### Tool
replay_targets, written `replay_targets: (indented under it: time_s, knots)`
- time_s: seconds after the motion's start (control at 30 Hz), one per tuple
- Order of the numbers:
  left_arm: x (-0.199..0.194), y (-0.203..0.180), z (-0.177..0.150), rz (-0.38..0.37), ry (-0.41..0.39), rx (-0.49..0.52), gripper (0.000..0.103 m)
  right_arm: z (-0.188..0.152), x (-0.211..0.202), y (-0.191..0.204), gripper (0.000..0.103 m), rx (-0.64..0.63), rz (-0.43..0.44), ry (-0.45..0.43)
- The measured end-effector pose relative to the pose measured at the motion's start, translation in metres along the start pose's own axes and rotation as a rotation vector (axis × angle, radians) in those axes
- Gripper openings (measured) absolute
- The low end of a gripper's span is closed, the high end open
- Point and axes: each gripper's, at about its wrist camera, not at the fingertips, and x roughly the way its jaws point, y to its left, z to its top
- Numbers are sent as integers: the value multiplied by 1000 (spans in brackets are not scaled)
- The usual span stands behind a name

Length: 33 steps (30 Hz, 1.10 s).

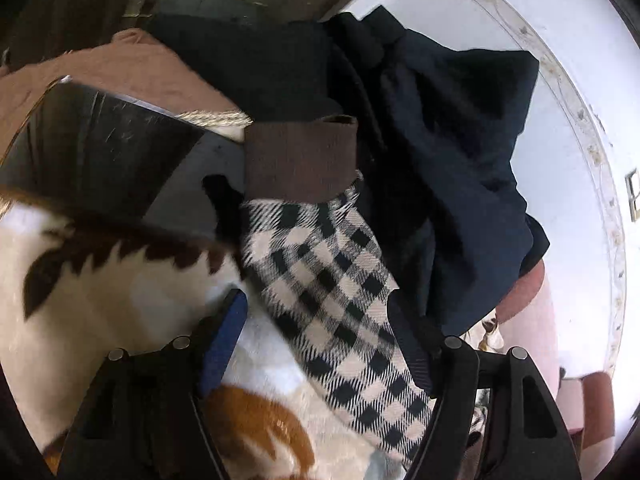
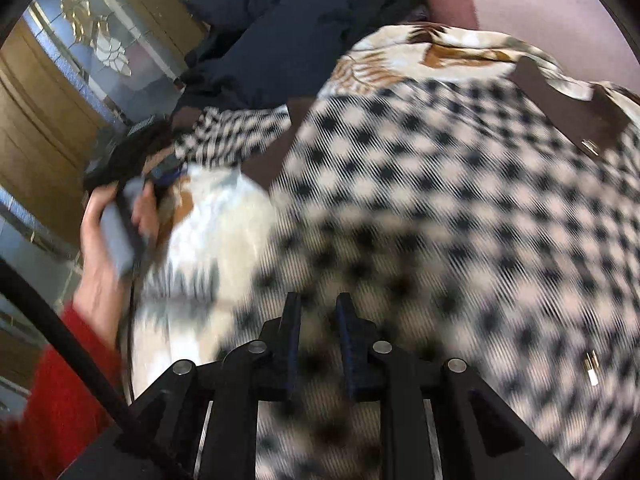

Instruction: Fold large clothes

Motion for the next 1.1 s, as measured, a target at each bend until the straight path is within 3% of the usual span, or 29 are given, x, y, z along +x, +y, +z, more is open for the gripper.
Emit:
replay_targets:
  time_s: [0.03, 0.07, 0.1, 0.13, 0.23, 0.33, 0.5, 0.63, 0.77, 0.87, 0.9, 0.93, 1.03, 1.1]
  knots:
    - [3, -3, 1, 1, 18, 26, 39, -8, -5, -3, 24, -7, -21, 2]
    - [8, -5, 1, 11, 49, 40, 19, -16, -10, -7, 25, -12, -52, 3]
    - [13, -5, 1, 20, 83, 38, 4, -23, -14, -11, 25, -17, -84, 2]
    - [12, -3, 1, 11, 77, 26, 3, -27, -18, -15, 25, -19, -103, 1]
    - [0, -7, 5, 11, 44, 16, 3, -39, -31, -26, 25, -12, -134, -16]
    - [-27, -26, 7, -42, 2, 25, 3, -45, -48, -35, 25, 6, -132, -52]
    - [-66, -107, -19, -174, -24, 188, 3, -56, -80, -58, 25, 50, -139, -121]
    - [-81, -193, -79, -326, 47, 381, 3, -65, -104, -90, 25, 116, -166, -164]
    - [-72, -268, -178, -418, 197, 618, 4, -78, -122, -127, 25, 213, -180, -190]
    - [-53, -288, -239, -374, 320, 734, 31, -86, -131, -152, 25, 280, -190, -202]
    - [-51, -287, -252, -364, 343, 745, 43, -88, -134, -159, 25, 300, -191, -204]
    - [-51, -285, -258, -360, 355, 746, 49, -89, -137, -166, 29, 322, -187, -209]
    - [-62, -270, -257, -359, 410, 731, 50, -88, -148, -177, 42, 348, -172, -236]
    - [-80, -256, -249, -348, 391, 700, 52, -81, -151, -178, 45, 333, -172, -251]
